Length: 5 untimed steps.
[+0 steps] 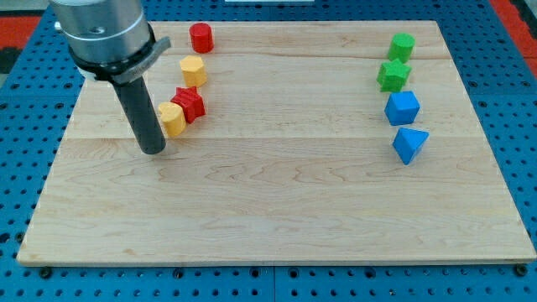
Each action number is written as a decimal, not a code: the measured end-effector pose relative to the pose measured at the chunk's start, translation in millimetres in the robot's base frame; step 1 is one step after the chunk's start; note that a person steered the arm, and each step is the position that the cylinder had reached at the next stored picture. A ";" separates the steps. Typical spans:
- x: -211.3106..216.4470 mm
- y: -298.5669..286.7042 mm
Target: Push the yellow heart and the red star slightly up
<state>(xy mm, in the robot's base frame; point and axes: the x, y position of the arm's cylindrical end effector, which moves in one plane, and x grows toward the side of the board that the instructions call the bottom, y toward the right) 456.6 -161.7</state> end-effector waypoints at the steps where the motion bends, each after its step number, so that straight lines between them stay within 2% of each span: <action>1: -17.7 0.5; 2: -37.9 4.3; 4: -27.0 14.0; 5: -40.3 33.7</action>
<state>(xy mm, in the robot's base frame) 416.2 -128.0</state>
